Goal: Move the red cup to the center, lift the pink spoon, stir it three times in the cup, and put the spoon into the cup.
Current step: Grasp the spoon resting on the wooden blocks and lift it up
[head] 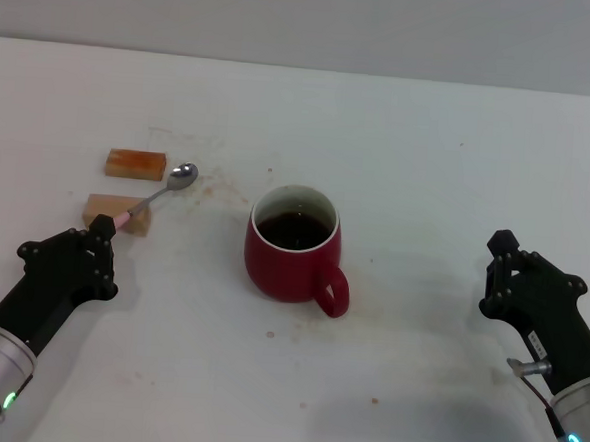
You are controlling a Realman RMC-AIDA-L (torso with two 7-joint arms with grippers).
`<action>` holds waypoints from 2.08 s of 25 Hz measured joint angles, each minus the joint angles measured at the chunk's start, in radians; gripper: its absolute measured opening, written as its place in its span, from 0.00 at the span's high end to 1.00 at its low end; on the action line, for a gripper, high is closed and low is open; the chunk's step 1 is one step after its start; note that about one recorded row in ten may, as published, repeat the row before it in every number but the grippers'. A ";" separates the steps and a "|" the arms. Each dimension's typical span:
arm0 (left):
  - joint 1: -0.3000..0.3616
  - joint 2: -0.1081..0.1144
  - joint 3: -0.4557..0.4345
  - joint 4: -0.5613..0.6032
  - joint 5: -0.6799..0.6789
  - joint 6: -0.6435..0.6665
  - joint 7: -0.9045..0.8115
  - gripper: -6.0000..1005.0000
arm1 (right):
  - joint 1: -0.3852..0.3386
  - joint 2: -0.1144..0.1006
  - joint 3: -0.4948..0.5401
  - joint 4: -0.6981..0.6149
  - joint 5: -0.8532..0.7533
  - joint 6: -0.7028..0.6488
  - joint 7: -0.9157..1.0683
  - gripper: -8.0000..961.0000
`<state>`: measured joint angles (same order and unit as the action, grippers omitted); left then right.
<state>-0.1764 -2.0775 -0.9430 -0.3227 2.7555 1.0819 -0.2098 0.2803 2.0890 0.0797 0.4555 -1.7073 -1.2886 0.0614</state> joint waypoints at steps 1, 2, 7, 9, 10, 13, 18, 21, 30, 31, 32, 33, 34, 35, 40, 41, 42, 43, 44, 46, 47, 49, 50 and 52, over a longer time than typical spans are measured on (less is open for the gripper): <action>0.000 0.001 0.001 0.000 0.001 0.006 0.000 0.96 | 0.000 0.000 0.000 0.000 0.000 0.000 0.000 0.99; -0.001 0.003 0.005 -0.001 0.002 0.018 -0.001 1.00 | 0.000 0.000 0.000 0.000 0.000 0.000 0.000 0.99; 0.003 0.005 0.014 -0.001 0.001 0.102 0.000 0.94 | 0.003 0.000 -0.008 0.000 0.000 0.001 0.002 0.99; 0.005 0.006 0.015 0.001 0.006 0.142 0.004 0.91 | 0.005 0.000 -0.013 0.000 0.000 0.002 0.003 0.99; 0.006 0.007 0.016 0.004 0.008 0.156 0.012 0.90 | 0.006 0.000 -0.013 -0.001 0.000 0.004 0.003 0.99; 0.006 0.016 0.022 0.011 0.020 0.172 0.058 0.79 | 0.007 0.000 -0.014 -0.001 0.000 0.006 0.004 0.99; -0.028 0.050 0.025 0.096 0.089 0.238 0.101 0.66 | 0.004 0.000 -0.014 -0.003 0.000 0.007 0.007 0.99; -0.072 0.076 0.059 0.185 0.126 0.300 0.098 0.60 | 0.002 0.000 -0.014 -0.004 0.000 0.007 0.007 0.99; -0.163 0.140 0.139 0.311 0.134 0.353 0.147 0.35 | -0.002 -0.002 -0.016 -0.006 -0.002 0.003 0.008 0.99; -0.173 0.142 0.151 0.321 0.134 0.353 0.155 0.31 | -0.003 -0.002 -0.016 -0.005 -0.002 0.003 0.008 0.99; -0.181 0.143 0.163 0.330 0.134 0.352 0.158 0.26 | -0.003 -0.003 -0.016 -0.005 -0.002 0.003 0.008 0.99; -0.193 0.142 0.177 0.345 0.134 0.348 0.160 0.26 | -0.004 -0.003 -0.017 -0.003 -0.002 0.003 0.009 0.99; -0.202 0.141 0.187 0.357 0.134 0.346 0.161 0.26 | -0.004 -0.003 -0.019 -0.002 -0.002 0.003 0.009 0.99; -0.212 0.137 0.196 0.374 0.134 0.344 0.161 0.26 | -0.005 -0.003 -0.021 -0.001 -0.002 0.003 0.009 0.99; -0.232 0.117 0.208 0.412 0.133 0.330 0.212 0.26 | -0.006 -0.003 -0.024 0.002 -0.002 0.001 0.009 0.99; -0.232 0.112 0.205 0.412 0.132 0.320 0.236 0.26 | -0.006 -0.003 -0.025 0.003 -0.002 0.001 0.009 0.99; -0.232 0.109 0.202 0.412 0.131 0.310 0.253 0.26 | -0.006 -0.003 -0.025 0.003 -0.002 0.000 0.009 0.99; -0.232 0.106 0.199 0.412 0.130 0.301 0.266 0.26 | -0.006 -0.003 -0.025 0.003 -0.002 0.000 0.009 0.99; -0.232 0.104 0.198 0.412 0.129 0.294 0.273 0.26 | -0.006 -0.003 -0.025 0.004 -0.002 0.000 0.009 0.99; -0.234 0.103 0.197 0.410 0.128 0.283 0.276 0.26 | -0.005 -0.003 -0.025 0.007 -0.002 0.000 0.009 0.99; -0.236 0.103 0.197 0.409 0.128 0.275 0.277 0.26 | -0.005 -0.003 -0.025 0.010 -0.002 0.000 0.009 0.99; -0.241 0.103 0.197 0.409 0.128 0.253 0.278 0.26 | -0.005 -0.003 -0.025 0.011 -0.002 0.000 0.009 0.99; -0.244 0.103 0.197 0.410 0.127 0.239 0.280 0.26 | -0.006 -0.003 -0.025 0.012 -0.002 0.000 0.009 0.99; -0.246 0.103 0.195 0.410 0.123 0.231 0.288 0.28 | -0.006 -0.003 -0.026 0.018 -0.002 0.000 0.009 0.99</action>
<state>-0.4222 -1.9744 -0.7477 0.0872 2.8786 1.3124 0.0784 0.2741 2.0861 0.0537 0.4732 -1.7089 -1.2886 0.0706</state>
